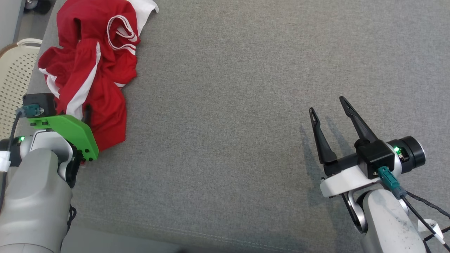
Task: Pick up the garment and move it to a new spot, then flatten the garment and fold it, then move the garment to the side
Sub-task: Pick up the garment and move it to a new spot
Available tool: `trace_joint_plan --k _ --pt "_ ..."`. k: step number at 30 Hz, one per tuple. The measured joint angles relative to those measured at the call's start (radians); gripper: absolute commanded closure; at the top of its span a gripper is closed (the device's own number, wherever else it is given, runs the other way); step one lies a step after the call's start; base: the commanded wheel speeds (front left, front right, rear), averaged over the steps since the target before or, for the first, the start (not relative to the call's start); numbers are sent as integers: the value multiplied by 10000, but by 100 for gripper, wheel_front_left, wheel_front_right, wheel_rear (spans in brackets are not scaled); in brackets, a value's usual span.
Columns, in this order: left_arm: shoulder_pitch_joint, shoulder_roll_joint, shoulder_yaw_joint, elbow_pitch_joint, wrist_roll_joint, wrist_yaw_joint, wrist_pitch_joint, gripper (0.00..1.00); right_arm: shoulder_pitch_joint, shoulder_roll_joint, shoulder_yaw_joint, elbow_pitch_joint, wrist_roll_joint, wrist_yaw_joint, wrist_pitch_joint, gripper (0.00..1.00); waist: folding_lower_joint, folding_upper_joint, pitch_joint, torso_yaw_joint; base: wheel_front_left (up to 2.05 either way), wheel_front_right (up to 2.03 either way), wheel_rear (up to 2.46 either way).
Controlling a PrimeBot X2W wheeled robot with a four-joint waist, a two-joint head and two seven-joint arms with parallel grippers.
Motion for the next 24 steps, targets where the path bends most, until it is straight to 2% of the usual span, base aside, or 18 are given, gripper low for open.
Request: trace_joint_plan --k 2,14,24 --pt "-128 4 -12 178 0 0 -299 98 -2 0 -23 -4 -4 0 0 0 0 0 -3 -21 0 0 0" --pt "-940 228 -571 704 38 0 -1312 100 -14 0 -77 21 247 0 0 0 -1 -1 -263 -69 0 0 0" --pt "-1753 905 -1643 -247 128 -2 -1432 100 225 -2 -265 111 1012 0 0 0 -1 -2 -1120 -160 0 0 0"
